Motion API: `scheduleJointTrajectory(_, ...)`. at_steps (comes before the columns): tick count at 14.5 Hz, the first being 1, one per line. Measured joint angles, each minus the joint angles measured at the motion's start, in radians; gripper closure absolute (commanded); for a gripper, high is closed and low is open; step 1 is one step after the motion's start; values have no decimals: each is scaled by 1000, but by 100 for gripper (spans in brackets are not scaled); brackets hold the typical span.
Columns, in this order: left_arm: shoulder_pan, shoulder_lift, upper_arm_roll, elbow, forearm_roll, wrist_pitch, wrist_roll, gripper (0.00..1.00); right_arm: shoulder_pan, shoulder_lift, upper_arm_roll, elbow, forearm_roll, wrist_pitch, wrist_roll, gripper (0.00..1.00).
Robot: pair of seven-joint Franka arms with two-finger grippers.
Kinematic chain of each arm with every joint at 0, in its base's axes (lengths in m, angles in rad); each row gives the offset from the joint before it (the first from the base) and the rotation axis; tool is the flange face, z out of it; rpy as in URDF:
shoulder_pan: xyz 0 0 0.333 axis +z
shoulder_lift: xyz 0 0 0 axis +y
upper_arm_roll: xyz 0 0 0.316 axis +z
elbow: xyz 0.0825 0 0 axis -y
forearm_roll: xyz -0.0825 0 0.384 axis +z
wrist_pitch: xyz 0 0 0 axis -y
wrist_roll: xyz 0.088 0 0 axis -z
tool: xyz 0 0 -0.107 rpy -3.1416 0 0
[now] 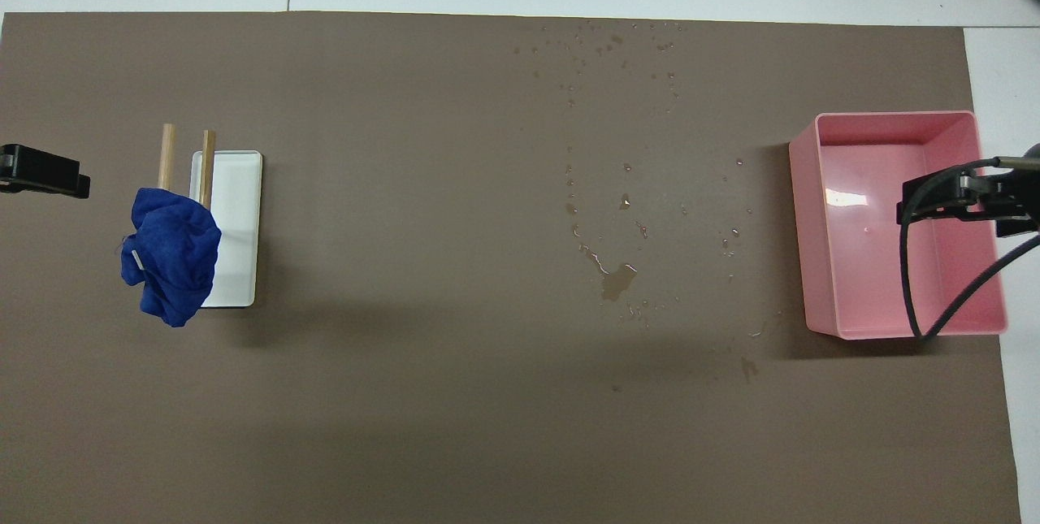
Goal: Wipe water with towel using both arms
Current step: 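Reach the left gripper toward the blue towel on the white tray, then grasp the blue towel with the left gripper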
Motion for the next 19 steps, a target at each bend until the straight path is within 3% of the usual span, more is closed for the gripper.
scheduleJointTrajectory(7, 0, -3, -4, -17, 2, 40, -71, 0, 0, 0, 0, -2, 0, 0, 0, 0)
scheduleJointTrajectory(13, -38, -91, -23, -352, 36, 375, -462, 0, 0, -1, 0, -3, 0, 0, 0, 0)
scheduleJointTrajectory(19, -16, -109, -16, -467, 39, 446, -1041, 0, 0, -1, 0, -5, 0, 0, 0, 0)
